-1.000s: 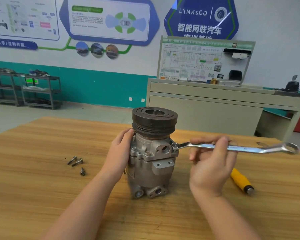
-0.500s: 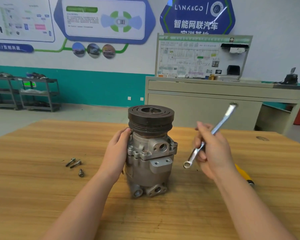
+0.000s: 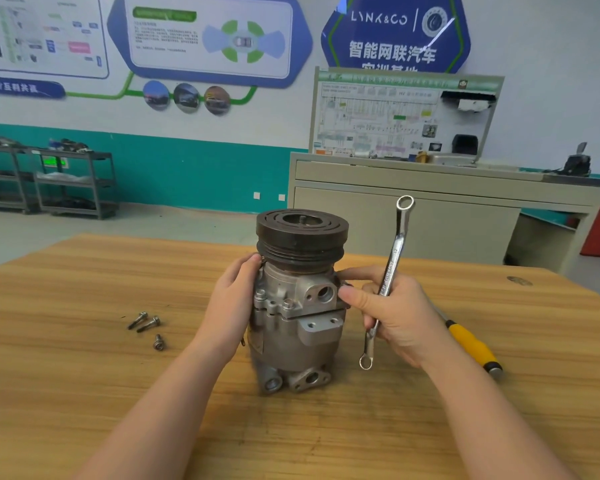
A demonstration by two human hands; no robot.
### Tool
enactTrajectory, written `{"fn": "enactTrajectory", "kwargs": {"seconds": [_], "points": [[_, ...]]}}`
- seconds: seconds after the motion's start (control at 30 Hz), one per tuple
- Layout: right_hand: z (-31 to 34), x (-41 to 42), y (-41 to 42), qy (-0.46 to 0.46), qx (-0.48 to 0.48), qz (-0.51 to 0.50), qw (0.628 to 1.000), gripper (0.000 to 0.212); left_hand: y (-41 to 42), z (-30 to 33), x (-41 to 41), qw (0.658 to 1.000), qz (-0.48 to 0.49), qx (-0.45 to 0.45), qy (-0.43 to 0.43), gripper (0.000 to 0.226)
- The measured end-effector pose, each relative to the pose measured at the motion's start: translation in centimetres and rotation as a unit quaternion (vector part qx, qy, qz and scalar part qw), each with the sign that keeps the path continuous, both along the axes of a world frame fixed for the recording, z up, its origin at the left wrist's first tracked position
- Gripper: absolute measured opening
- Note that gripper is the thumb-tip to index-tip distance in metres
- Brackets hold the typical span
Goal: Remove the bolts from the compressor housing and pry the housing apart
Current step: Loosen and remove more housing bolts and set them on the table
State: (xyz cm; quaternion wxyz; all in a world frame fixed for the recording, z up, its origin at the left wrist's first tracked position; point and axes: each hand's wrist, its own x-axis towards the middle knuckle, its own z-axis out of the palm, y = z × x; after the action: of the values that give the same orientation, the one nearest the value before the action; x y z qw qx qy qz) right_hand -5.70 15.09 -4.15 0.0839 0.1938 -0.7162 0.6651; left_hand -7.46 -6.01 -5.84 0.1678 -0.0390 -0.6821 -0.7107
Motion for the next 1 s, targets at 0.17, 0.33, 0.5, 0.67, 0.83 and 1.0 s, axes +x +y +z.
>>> {"fn": "enactTrajectory", "kwargs": {"seconds": [0.17, 0.33, 0.5, 0.67, 0.83, 1.0], "points": [[-0.06, -0.06, 0.03, -0.010, -0.019, -0.006, 1.000, 0.024, 0.01, -0.03, 0.04, 1.000, 0.000, -0.003, 0.001, 0.031], [-0.09, -0.06, -0.17, -0.030, -0.037, 0.018, 0.999, 0.029, -0.01, -0.09, 0.02, 1.000, 0.002, -0.005, 0.001, 0.027], [0.18, 0.09, -0.03, -0.039, -0.063, 0.027, 0.997, 0.020, 0.05, 0.00, 0.15, 1.000, 0.002, -0.009, 0.007, 0.024], [0.14, 0.08, -0.31, -0.034, -0.071, 0.018, 0.997, 0.036, 0.13, 0.13, 0.24, 1.000, 0.005, -0.007, 0.004, 0.028], [0.25, 0.17, -0.07, -0.049, -0.069, 0.034, 0.996, 0.019, 0.10, -0.01, 0.13, 1.000, 0.007, -0.011, 0.004, 0.031], [-0.05, 0.10, -0.55, -0.047, -0.061, 0.026, 0.997, 0.024, 0.00, -0.11, 0.01, 1.000, 0.008, -0.027, 0.005, 0.028]]}}
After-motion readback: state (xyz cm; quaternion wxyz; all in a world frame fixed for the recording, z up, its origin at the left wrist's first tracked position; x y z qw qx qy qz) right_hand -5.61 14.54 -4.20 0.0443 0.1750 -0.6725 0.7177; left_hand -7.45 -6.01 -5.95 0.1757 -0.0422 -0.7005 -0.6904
